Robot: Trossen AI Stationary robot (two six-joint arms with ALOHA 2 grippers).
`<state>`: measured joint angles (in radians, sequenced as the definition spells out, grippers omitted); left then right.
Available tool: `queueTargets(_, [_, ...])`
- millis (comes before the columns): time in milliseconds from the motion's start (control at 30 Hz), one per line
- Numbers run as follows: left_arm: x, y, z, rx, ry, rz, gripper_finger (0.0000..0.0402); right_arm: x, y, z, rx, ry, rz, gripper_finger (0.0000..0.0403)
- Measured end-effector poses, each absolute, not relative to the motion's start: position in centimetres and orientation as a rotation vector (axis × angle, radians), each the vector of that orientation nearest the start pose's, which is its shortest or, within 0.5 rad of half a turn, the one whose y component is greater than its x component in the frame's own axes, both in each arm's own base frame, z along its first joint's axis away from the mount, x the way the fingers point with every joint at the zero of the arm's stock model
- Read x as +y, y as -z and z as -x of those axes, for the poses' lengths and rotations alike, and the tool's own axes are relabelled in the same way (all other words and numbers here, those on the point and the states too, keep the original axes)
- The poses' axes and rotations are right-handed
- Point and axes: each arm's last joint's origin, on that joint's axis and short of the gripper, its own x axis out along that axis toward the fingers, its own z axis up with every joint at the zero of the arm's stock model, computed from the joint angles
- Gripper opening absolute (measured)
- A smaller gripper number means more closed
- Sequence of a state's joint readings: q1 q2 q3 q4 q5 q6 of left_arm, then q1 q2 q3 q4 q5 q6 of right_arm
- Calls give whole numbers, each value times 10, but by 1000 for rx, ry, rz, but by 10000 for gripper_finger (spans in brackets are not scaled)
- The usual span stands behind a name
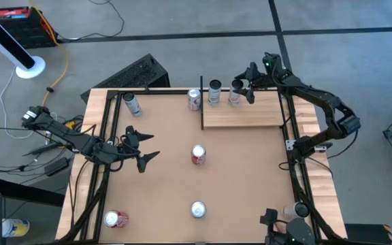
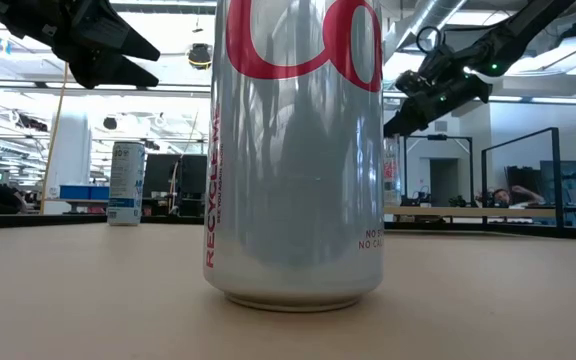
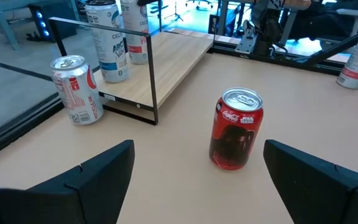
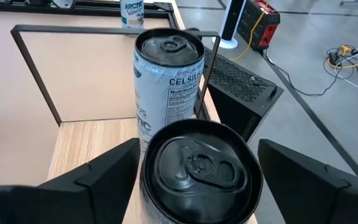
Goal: Place canned beverage on shelf
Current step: Put the top silver and pink soda can on the shelf, then put the silver and blue soda can on the shelf
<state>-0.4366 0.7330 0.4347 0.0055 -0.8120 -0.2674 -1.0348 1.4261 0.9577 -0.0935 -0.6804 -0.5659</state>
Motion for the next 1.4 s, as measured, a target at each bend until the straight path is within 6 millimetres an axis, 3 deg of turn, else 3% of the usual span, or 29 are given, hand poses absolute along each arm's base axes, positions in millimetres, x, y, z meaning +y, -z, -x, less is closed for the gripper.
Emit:
queueTargets(400, [-48, -240, -153, 187, -401, 93, 341, -251, -261, -171, 443, 226, 133, 348])
queueTargets(733, [-48, -240, -153, 191, -399, 72, 341, -223, -298, -169, 349, 215, 214, 348])
queueTargets(867, [-48, -240, -153, 192, -398, 67, 341, -197, -316, -177, 278, 137, 191, 349])
queueTargets(1000, [-49, -240, -154, 196, -381, 66, 341, -158, -326, -196, 238, -31, 164, 349])
queueTargets(1233, [-51, -240, -154, 210, -299, 90, 341, -75, -321, -230, 309, -380, 96, 349])
queueTargets(1400, [-54, -237, -156, 229, -246, 124, 341, -19, -310, -243, 451, -457, 37, 349])
